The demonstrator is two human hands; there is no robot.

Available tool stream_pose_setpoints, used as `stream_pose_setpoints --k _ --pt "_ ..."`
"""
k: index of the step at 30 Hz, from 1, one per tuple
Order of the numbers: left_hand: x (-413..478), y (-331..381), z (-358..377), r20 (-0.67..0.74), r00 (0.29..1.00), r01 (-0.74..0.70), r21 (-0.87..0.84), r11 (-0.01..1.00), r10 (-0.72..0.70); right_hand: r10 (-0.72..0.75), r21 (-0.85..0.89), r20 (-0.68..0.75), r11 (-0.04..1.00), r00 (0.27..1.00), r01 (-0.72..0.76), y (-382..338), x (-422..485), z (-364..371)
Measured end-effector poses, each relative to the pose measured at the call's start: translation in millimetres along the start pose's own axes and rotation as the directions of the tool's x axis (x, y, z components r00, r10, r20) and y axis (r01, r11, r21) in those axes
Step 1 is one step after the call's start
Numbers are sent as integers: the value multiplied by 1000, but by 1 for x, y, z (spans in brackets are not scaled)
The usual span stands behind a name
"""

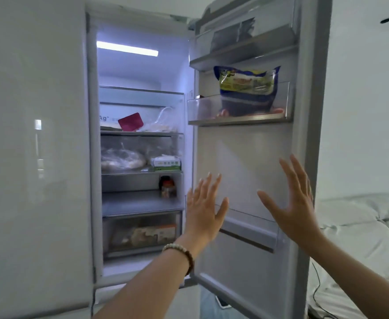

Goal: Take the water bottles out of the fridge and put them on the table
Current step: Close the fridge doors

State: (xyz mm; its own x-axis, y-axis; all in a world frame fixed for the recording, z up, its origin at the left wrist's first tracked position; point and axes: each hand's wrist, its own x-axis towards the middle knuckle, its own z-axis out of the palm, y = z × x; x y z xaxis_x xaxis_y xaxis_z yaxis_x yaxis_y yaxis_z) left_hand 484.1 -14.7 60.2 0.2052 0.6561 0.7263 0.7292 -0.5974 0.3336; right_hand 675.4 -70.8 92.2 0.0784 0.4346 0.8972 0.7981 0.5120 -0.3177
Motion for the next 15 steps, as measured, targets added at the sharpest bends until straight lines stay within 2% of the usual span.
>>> stream_pose_setpoints --k 3,7,10,15 --pt "18 62 49 25 1000 16 -111 994 -14 146 97 -10 985 989 -145 55 17 -35" --pt "35 114 90 60 998 29 -211 977 -17 324 152 187 923 927 -353 114 24 -45" --pt "44 134 95 48 999 18 -247 969 -6 327 275 346 861 879 -428 128 25 -39" --pt "50 155 92 68 998 8 -251 968 10 338 377 291 819 895 -432 138 28 -41"
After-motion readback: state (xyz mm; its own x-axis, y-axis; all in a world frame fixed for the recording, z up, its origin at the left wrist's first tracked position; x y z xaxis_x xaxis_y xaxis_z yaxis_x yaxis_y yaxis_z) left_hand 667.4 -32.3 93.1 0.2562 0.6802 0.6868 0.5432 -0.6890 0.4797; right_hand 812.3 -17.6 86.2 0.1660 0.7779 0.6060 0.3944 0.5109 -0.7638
